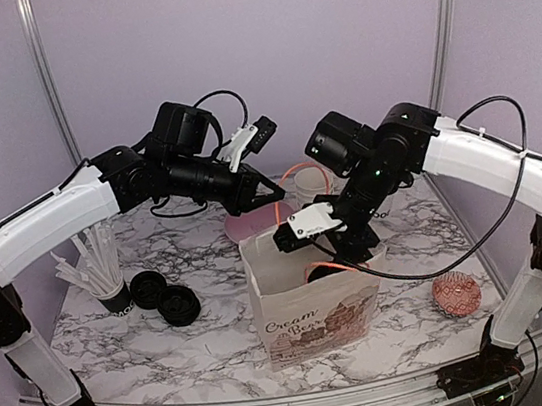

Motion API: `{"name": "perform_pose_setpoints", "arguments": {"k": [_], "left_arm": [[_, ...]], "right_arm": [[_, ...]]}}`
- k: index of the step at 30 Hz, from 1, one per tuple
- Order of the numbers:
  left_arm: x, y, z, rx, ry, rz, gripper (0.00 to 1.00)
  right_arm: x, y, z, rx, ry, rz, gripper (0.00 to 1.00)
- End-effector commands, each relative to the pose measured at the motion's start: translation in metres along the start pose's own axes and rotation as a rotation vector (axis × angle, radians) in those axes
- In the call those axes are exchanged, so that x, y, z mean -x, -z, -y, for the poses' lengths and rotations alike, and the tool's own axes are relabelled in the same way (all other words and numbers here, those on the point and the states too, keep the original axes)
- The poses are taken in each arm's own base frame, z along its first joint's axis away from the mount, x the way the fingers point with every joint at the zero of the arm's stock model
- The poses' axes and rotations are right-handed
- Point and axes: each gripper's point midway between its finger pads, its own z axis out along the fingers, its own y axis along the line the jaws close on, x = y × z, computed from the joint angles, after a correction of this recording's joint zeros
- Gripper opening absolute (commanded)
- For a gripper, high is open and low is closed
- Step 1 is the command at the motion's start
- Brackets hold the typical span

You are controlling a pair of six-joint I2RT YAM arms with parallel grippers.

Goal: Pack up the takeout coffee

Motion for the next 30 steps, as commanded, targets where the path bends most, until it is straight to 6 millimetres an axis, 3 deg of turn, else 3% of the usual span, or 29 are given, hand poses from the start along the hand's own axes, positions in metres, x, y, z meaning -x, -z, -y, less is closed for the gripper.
{"name": "perform_pose_setpoints", "arguments": {"k": [1,7,15,18,21,25,30], "left_arm": [[0.002,0.003,-0.004,0.024,-0.087,0.002,0.00],[0.015,0.010,-0.004,0.045,-0.178,0.043,0.00],[0.041,0.033,0.004,0.093,-0.298,0.133,0.00],[0.040,0.036,0.018,0.091,-0.348,0.144,0.00],[0.032,0.037,0.044,0.045,-0.395,0.152,0.00],[0.007,0.034,0.076,-0.027,-0.428,0.123,0.00],[-0.018,0.040,0.118,-0.126,-0.425,0.103,0.00]], "right_arm": [[0.026,0.044,0.010,-0.110,0.059,0.094,0.83],[0.024,0.063,0.026,-0.226,0.073,0.074,0.83],[0.014,0.138,0.058,-0.458,0.063,0.112,0.82],[-0.013,0.173,0.078,-0.574,-0.007,0.127,0.81],[-0.060,0.197,0.100,-0.680,-0.112,0.108,0.79],[-0.118,0.194,0.114,-0.756,-0.257,0.056,0.79],[-0.133,0.168,0.108,-0.704,-0.322,0.063,0.78]]}}
